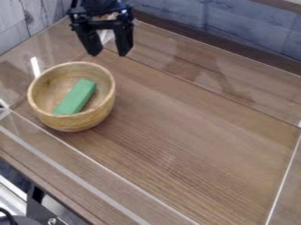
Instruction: Move green stick from inside the wooden bowl to the table next to it
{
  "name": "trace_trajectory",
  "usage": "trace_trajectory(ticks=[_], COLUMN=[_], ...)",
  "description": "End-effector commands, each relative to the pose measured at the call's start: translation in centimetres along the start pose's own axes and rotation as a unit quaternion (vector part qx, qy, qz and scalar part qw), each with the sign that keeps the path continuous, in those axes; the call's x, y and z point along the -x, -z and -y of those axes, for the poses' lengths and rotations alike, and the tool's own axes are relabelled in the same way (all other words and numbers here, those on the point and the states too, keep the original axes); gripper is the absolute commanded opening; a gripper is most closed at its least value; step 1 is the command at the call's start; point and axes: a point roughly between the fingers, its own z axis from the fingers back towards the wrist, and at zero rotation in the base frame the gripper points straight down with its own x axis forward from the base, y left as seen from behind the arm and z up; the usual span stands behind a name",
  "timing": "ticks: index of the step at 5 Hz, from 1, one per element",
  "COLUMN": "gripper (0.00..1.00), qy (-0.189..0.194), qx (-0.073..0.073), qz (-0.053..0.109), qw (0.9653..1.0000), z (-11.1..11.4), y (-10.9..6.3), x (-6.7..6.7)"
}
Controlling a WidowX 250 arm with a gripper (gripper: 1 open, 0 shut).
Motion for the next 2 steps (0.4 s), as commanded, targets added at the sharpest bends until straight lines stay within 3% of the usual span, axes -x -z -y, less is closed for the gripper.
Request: trace_trajectory(ticks=[1, 2], gripper=[1.0, 1.0], qy=[0.029, 0.039], qx=[-0.006, -0.003], qz=[0.039, 0.036], qw=[0.9988, 0.9986], z=[0.32, -0.24], y=[-2.81, -2.99], x=[-0.67, -0.68])
